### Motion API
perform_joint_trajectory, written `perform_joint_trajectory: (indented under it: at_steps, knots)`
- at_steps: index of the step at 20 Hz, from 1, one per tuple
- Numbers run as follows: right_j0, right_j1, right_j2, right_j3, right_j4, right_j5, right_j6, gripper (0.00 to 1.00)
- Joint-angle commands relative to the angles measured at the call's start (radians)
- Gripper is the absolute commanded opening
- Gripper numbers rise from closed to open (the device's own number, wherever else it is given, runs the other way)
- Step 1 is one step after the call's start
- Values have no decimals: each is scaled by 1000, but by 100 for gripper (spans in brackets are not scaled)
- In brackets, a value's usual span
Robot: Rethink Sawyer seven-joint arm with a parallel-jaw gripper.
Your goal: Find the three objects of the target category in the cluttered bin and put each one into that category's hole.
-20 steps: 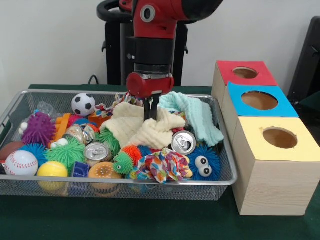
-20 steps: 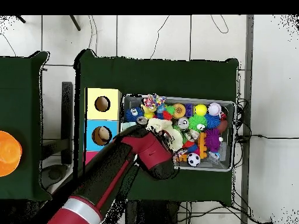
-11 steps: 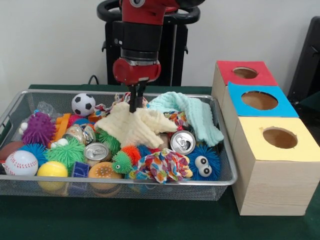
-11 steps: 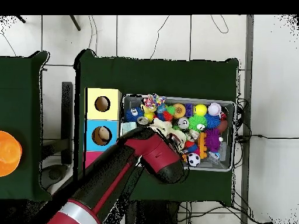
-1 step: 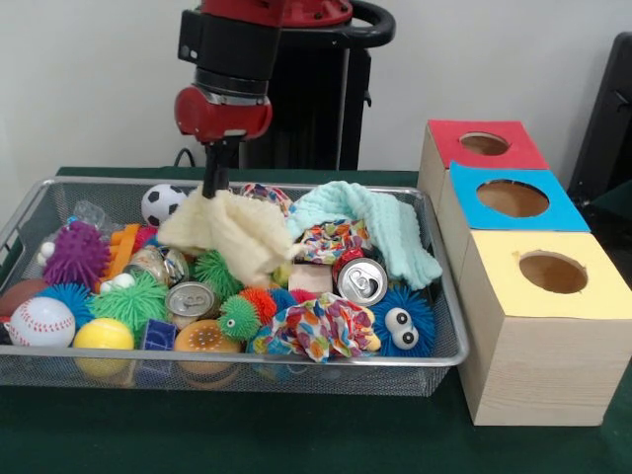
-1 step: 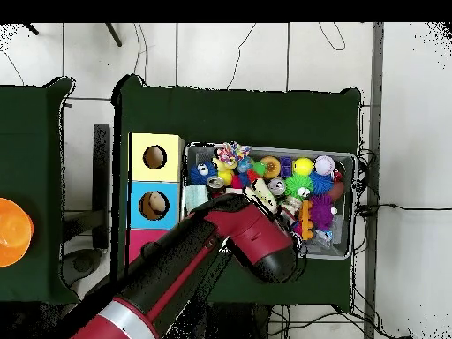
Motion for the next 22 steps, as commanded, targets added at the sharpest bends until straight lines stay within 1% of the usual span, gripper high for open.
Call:
perform_joint_trajectory:
  at_steps: [1, 8, 11, 15, 19, 22]
  knots:
    - [-66, 38, 34, -74, -38, -104, 142, 0]
    - [-110, 29, 40, -85, -66, -107, 83, 0]
    - [-122, 21, 55, -76, -70, -104, 64, 0]
    - [-132, 16, 66, -68, -67, -82, 47, 0]
    - [-139, 12, 81, -63, -64, -82, 33, 0]
    - [-134, 18, 75, -66, -65, -77, 43, 0]
